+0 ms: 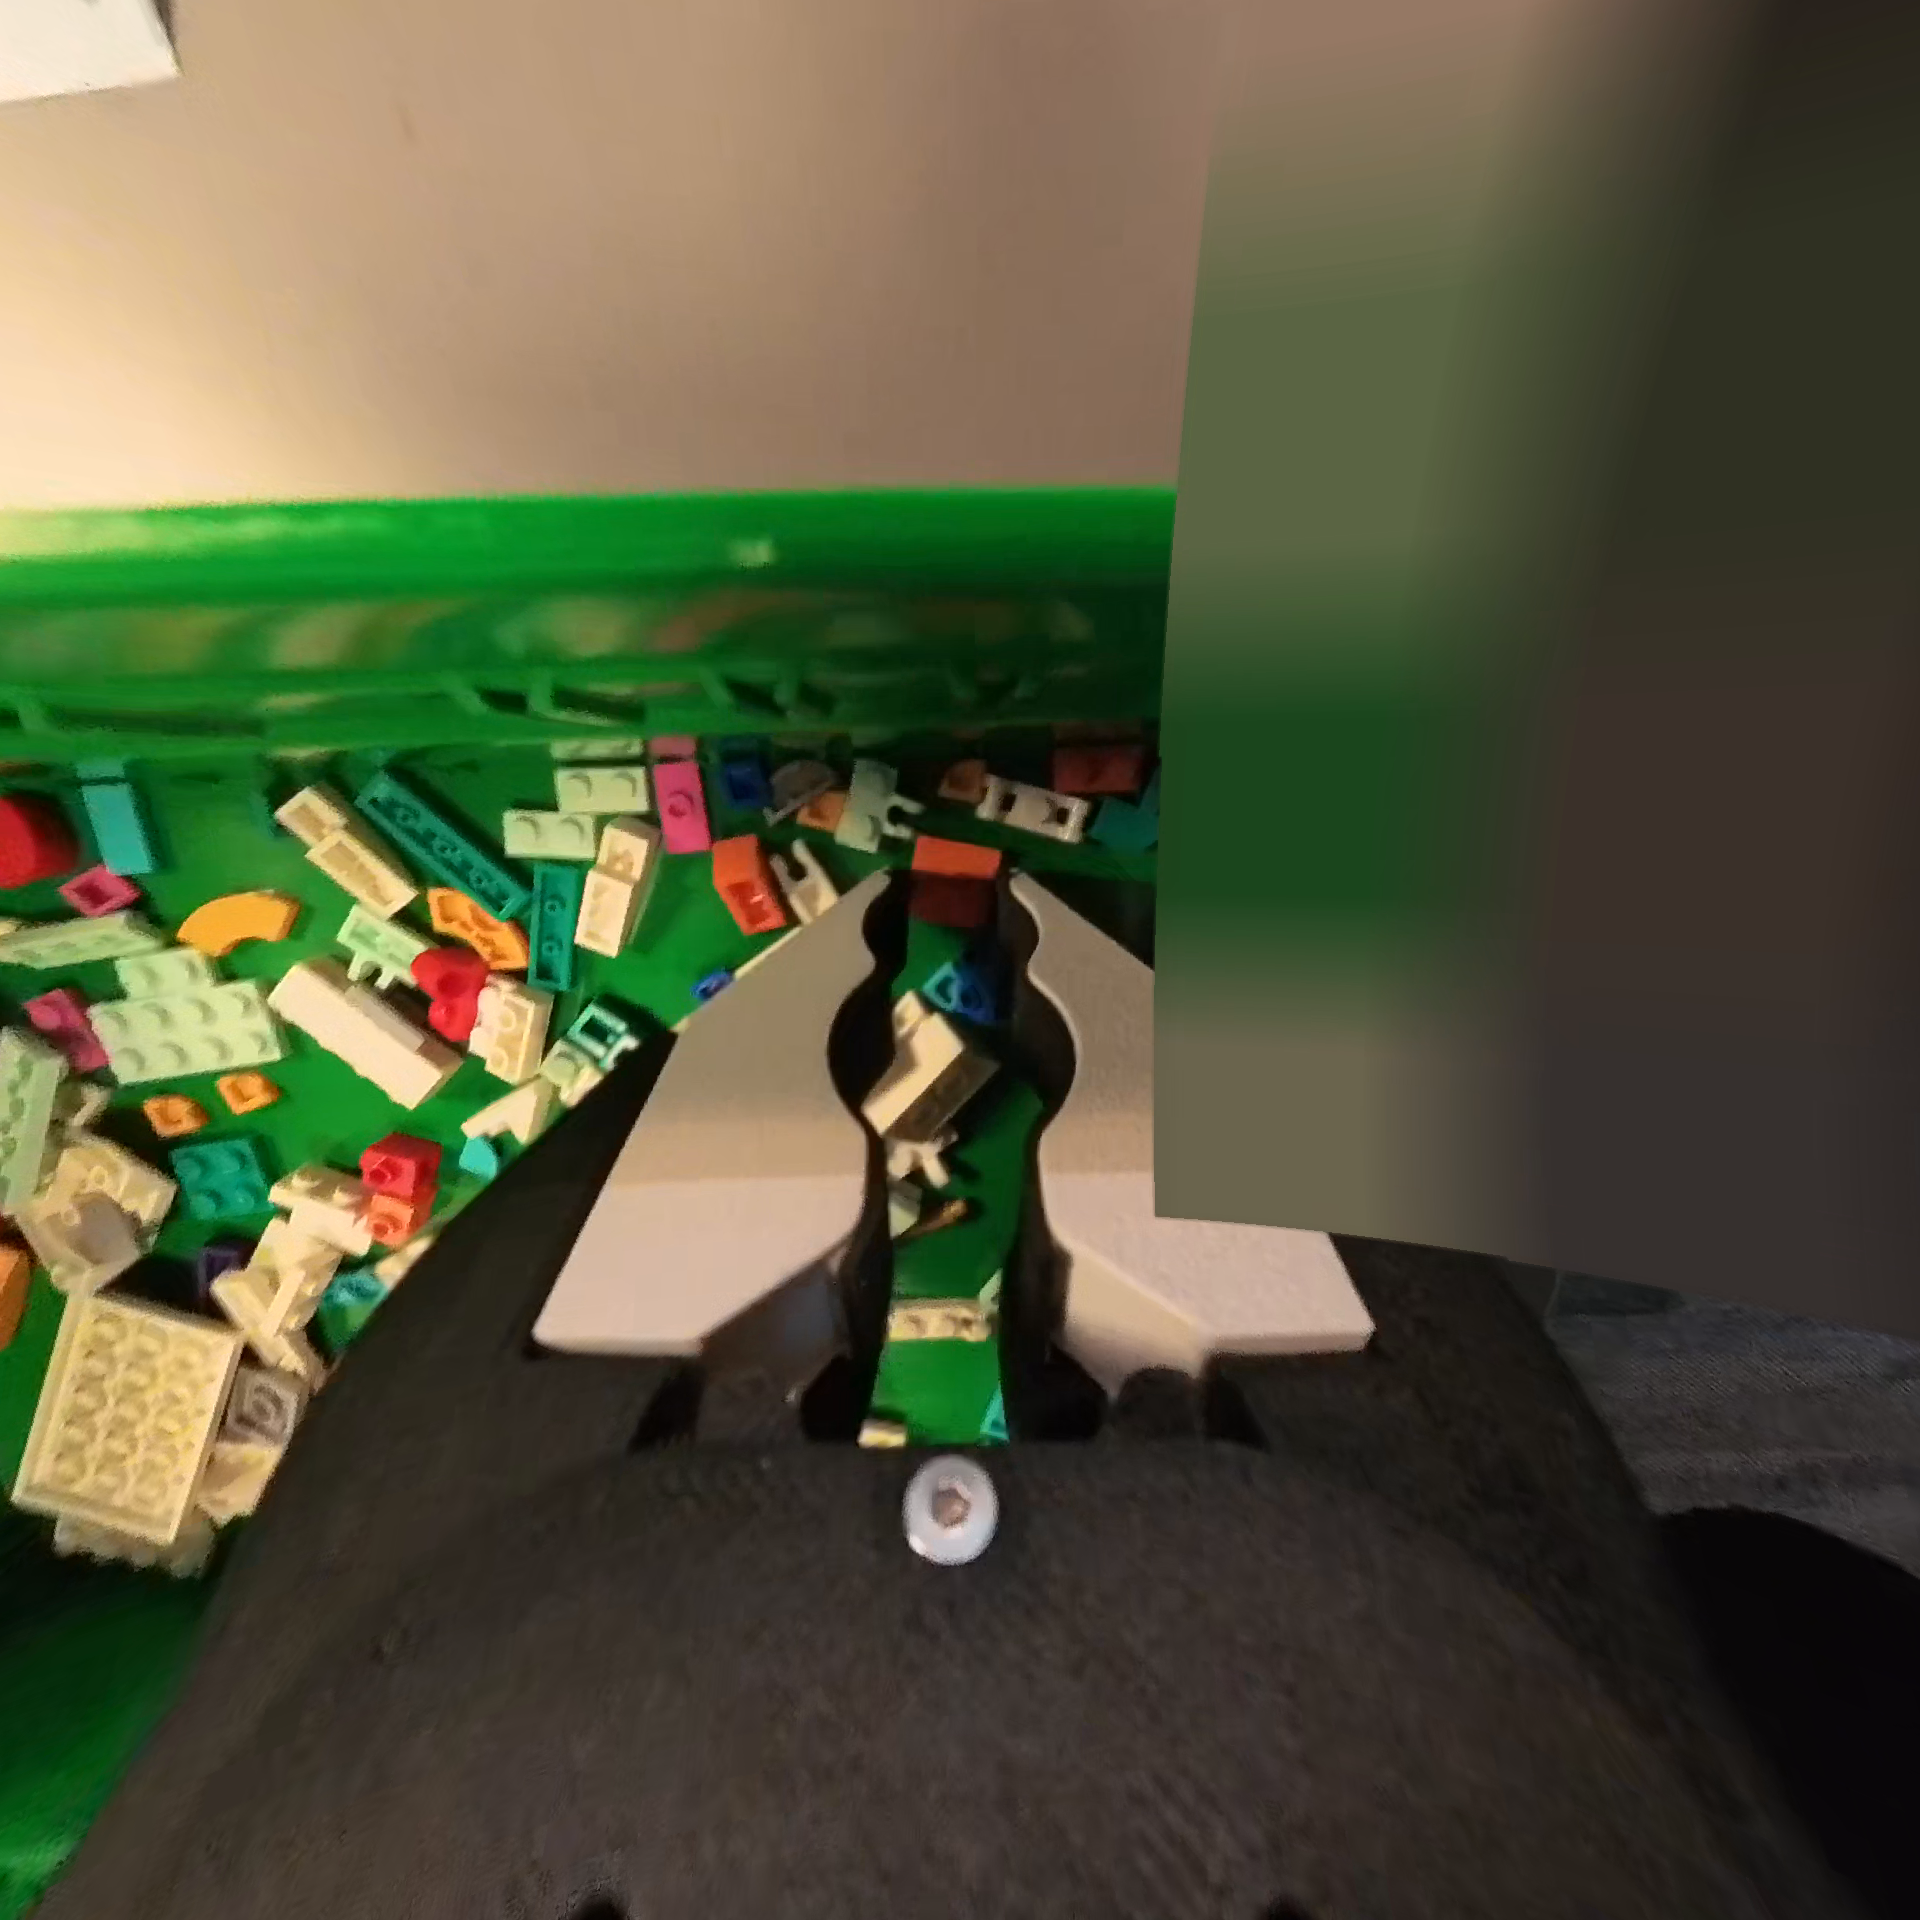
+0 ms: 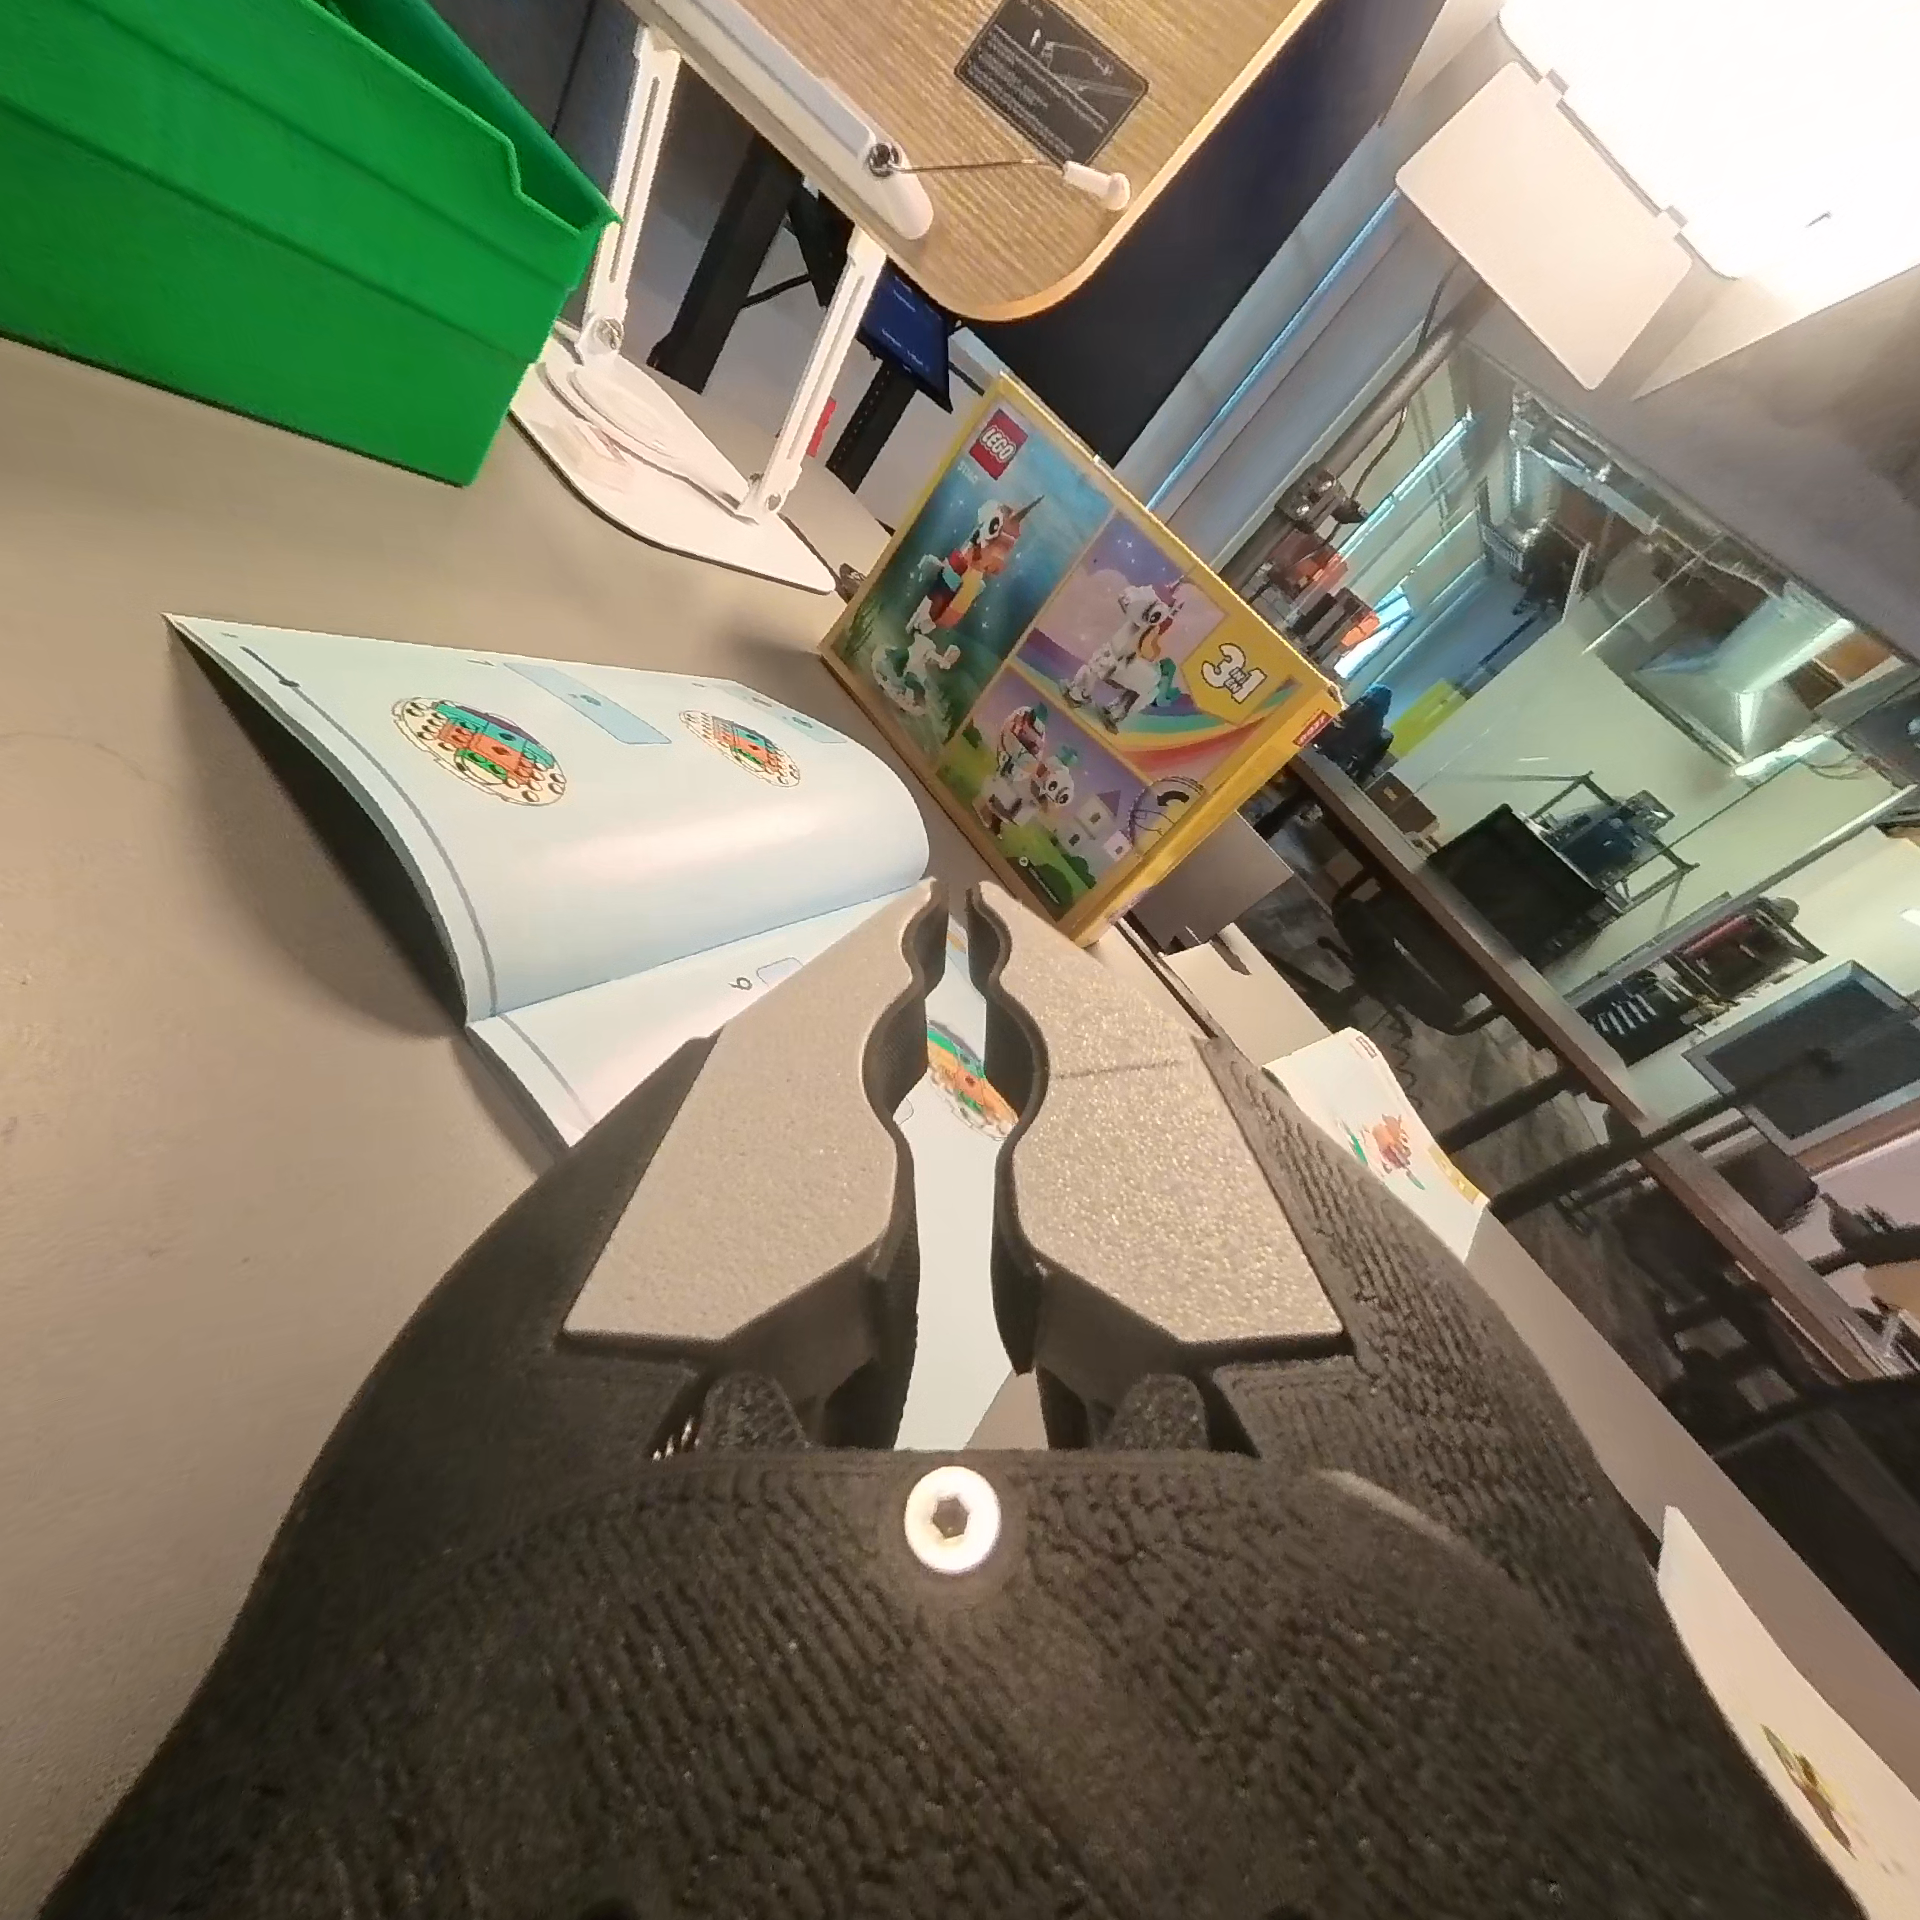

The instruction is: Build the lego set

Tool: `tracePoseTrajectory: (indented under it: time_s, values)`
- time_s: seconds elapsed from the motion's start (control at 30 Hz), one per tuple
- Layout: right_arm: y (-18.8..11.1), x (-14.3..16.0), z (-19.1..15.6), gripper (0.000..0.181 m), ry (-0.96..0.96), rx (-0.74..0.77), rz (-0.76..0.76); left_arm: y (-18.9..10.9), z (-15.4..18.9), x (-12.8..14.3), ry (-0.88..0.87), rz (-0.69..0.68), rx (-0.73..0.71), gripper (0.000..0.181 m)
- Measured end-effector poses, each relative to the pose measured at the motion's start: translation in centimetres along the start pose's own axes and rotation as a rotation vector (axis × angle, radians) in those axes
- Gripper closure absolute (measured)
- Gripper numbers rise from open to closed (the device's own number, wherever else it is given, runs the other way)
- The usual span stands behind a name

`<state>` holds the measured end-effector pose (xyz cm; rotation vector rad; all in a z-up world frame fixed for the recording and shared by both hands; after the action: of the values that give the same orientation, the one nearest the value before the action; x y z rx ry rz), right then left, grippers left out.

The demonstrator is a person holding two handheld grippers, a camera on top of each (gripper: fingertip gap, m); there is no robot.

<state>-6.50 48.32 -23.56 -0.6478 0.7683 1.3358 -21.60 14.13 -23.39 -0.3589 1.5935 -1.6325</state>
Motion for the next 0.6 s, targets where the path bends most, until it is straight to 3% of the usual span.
tracePoseTrajectory:
  time_s: [0.03, 0.2, 0.27, 0.33, 0.47, 0.6]
  values:
    - [0.0, 0.0, 0.0, 0.180, 0.001, 0.004, 0.006, -0.3, 0.0, 0.2, -0.012, -0.002, -0.029, 0.166]
    - [-0.3, -0.3, 0.3, 0.180, 0.013, 0.034, 0.037, -5.4, -0.1, 0.1, -0.126, 0.110, -0.314, 0.166]
    - [-0.4, -0.4, 0.5, 0.180, 0.025, 0.039, 0.052, -8.2, 0.0, -1.0, -0.200, 0.196, -0.492, 0.166]
    - [-0.6, -0.5, 0.6, 0.180, 0.043, 0.043, 0.066, -9.9, 0.7, -2.7, -0.248, 0.300, -0.568, 0.166]
    - [-0.8, -0.6, 1.1, 0.180, 0.091, 0.049, 0.095, -9.6, 2.3, -7.4, -0.290, 0.420, -0.569, 0.166]
    - [-1.0, -0.6, 1.5, 0.180, 0.137, 0.052, 0.121, -6.5, 3.4, -12.6, -0.383, 0.442, -0.519, 0.166]
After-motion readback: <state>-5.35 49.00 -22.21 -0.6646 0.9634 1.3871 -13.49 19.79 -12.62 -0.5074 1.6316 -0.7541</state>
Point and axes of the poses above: each gripper's, where its closed fingertips meet, y out along the fingers, x out of its underside, z = x × y across the jaws, the point moved 9 cm from there along -y, back along the fingers, and after that the axes turned 8 degrees about x, right-handed, at the moved point
